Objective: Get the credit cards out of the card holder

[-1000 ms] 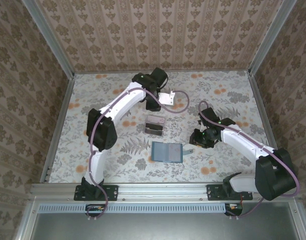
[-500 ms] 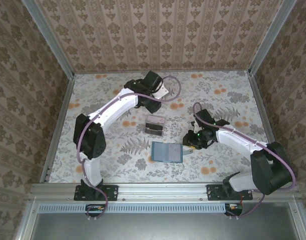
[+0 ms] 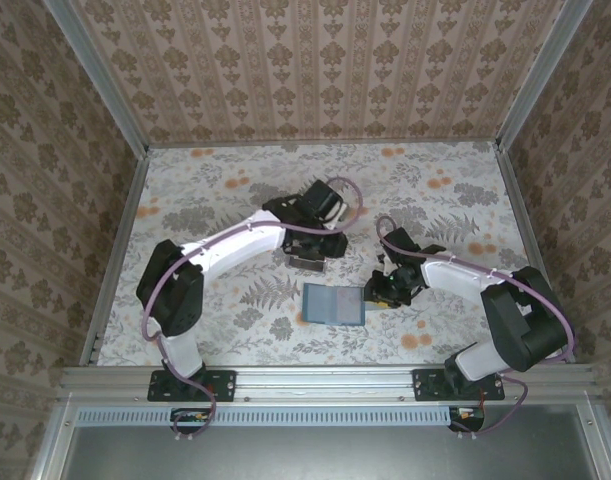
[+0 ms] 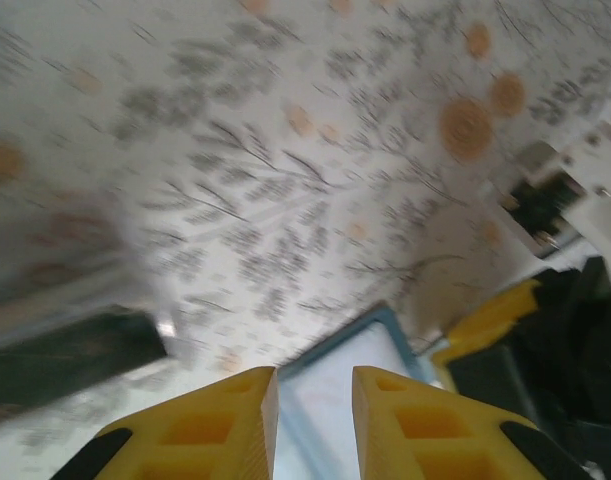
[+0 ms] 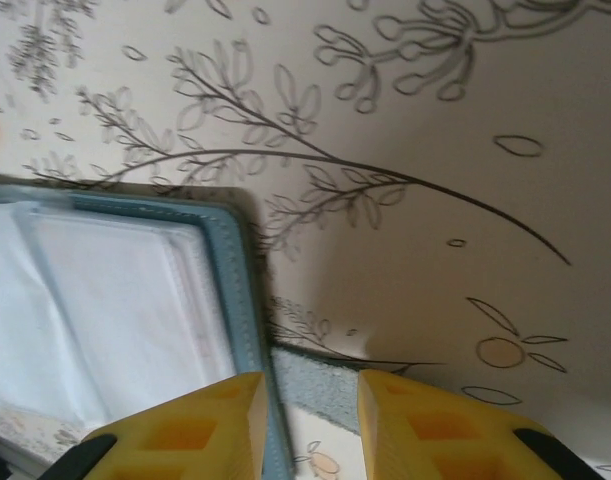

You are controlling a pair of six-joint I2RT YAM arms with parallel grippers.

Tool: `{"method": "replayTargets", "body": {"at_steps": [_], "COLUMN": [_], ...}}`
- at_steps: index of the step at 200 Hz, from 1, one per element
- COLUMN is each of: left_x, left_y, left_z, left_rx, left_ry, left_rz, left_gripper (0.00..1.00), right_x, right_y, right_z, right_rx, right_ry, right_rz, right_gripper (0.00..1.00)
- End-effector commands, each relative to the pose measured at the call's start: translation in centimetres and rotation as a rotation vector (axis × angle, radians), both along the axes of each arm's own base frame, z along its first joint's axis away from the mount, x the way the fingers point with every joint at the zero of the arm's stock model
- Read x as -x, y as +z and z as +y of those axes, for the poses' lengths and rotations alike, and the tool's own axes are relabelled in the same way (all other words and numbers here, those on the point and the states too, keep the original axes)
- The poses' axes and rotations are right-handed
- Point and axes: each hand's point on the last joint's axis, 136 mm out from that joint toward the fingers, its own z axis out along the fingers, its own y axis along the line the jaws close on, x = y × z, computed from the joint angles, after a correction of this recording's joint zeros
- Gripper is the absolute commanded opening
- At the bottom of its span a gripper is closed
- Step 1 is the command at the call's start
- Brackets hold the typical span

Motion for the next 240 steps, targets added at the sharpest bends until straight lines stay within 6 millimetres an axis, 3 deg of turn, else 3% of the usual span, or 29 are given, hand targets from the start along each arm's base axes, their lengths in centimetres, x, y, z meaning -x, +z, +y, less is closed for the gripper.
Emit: {"method": "replayTargets", "body": {"at_steps": [1,36,64,90,122,198,223,240], "left_x": [2.2,5.6,7.1,7.7,8.2,9.3,9.4,9.4], "left_y": [-0.7,-3.2,-5.4,-6.9,-7.3,-10.0,-10.1,-10.0], "left_z": [-2.1,-3.4,-3.8,-4.0,-4.5,-3.0,-2.6,-2.5], "left_rx": [0.075,0.144,0.193,0.237,0.276,0.132,0.118,0.117], "left_ry": [0.078,0.101,0.148,0.187,0.192,0.234,0.238,0.243], "left_rz": [0.104,0.218,0.306,0.364,0.403,0.455,0.450,0.448], "left_gripper": [0.26,0.27,0.27,0.29,0.32,0.33,0.33,0.26], "right_x": [0.8,1.3,1.3,1.4,1.4,1.3,1.5,1.5], "right_y": [-1.5,-2.3,-2.3,-2.3,-2.2,-2.1,-2.2,-2.4], "right_z": [-0.9,-0.6,-0.7,-0.7,-0.7,-0.9,-0.9,-0.9], "right_rx": [0.058,0.038,0.040,0.039,0.038,0.043,0.042,0.039], "right_ry": [0.025,0.032,0.034,0.037,0.039,0.042,0.041,0.039], "right_rz": [0.014,0.037,0.035,0.034,0.034,0.028,0.030,0.034], "right_gripper": [0.30,0.30,0.29,0.29,0.29,0.29,0.29,0.29]}}
